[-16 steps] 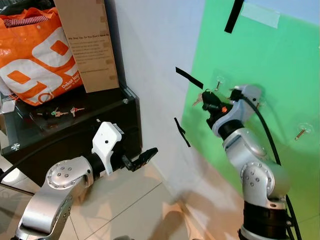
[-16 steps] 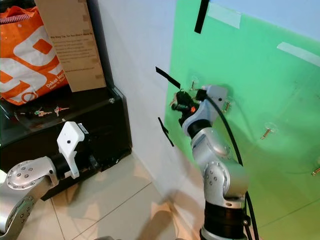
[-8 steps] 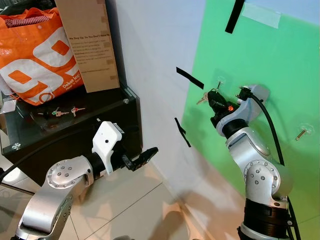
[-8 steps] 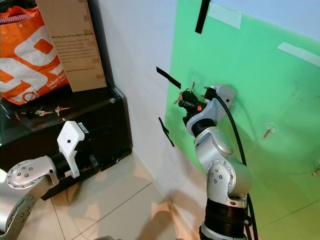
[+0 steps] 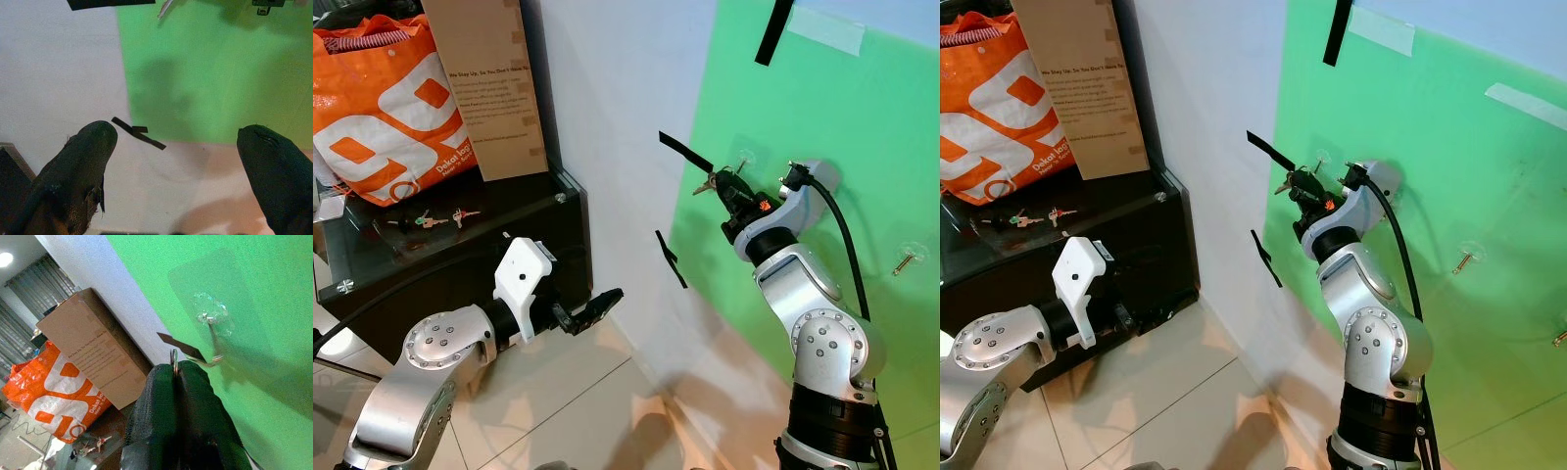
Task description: Hang keys on a hook
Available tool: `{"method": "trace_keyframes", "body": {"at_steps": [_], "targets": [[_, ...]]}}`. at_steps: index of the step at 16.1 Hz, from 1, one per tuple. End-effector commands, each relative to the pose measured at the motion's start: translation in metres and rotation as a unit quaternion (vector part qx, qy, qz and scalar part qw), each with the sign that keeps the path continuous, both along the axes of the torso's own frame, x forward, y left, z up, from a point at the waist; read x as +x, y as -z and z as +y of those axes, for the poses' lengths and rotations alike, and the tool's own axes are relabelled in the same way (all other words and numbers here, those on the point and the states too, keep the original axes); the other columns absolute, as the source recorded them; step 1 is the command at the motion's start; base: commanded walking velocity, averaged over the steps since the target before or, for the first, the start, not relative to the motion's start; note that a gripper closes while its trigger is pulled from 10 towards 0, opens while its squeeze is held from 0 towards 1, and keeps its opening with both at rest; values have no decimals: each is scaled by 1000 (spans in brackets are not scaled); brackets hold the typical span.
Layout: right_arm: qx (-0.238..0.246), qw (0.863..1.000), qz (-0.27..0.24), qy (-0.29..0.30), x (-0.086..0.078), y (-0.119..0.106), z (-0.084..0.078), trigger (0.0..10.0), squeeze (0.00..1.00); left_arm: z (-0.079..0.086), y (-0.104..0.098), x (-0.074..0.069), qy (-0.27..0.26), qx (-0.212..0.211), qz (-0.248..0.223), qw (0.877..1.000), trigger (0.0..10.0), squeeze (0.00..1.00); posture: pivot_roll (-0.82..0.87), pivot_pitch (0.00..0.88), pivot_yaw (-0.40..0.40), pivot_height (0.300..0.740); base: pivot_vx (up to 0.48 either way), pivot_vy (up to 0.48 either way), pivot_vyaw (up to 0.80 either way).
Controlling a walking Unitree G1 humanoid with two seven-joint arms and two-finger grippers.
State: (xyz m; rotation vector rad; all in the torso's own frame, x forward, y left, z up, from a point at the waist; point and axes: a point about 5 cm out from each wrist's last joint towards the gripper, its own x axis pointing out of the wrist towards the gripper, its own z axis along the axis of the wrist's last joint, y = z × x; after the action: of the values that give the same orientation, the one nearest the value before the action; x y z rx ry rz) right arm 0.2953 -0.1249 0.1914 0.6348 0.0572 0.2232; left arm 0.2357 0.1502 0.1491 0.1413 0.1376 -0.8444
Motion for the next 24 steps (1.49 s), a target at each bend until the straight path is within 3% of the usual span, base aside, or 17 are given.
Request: {"method": "trace_keyframes", "body": {"at_steps": [1, 6, 11, 18, 19, 23, 24], "targets": [[9, 1000, 4, 5, 1, -2, -1, 10000, 0, -1, -3, 1, 6, -1, -5, 1000, 10000, 0, -16, 0, -9, 740, 0, 0, 0], [52, 997, 46, 29, 5, 7, -9, 10000, 0, -1, -4, -1, 17, -9, 0, 1000, 10000, 0, -13, 0, -10, 740, 0, 0, 0], [65, 995, 67, 36, 5, 12, -11, 10000, 0, -2, -8, -3, 31, -12, 2, 999, 10000, 0, -10, 0, -8, 740, 0, 0, 0], [10, 997, 65, 26, 3, 16, -9, 10000, 0, -1, -8, -3, 34, -12, 2, 999, 10000, 0, -11, 0, -5, 740, 0, 0, 0], [11, 998, 61, 29, 4, 15, -9, 10000, 1000, -1, -8, -2, 33, -12, 1, 999, 10000, 0, -11, 0, -5, 740, 0, 0, 0], [24, 999, 20, 21, 2, 9, -11, 10000, 1000, -1, -9, -1, 30, -13, 0, 999, 10000, 0, -11, 0, -4, 740, 0, 0, 0], [8, 1000, 9, 10, 0, 9, -9, 10000, 1000, -1, -9, -1, 28, -13, 0, 1000, 10000, 0, -12, 0, -4, 740, 0, 0, 0]]}}
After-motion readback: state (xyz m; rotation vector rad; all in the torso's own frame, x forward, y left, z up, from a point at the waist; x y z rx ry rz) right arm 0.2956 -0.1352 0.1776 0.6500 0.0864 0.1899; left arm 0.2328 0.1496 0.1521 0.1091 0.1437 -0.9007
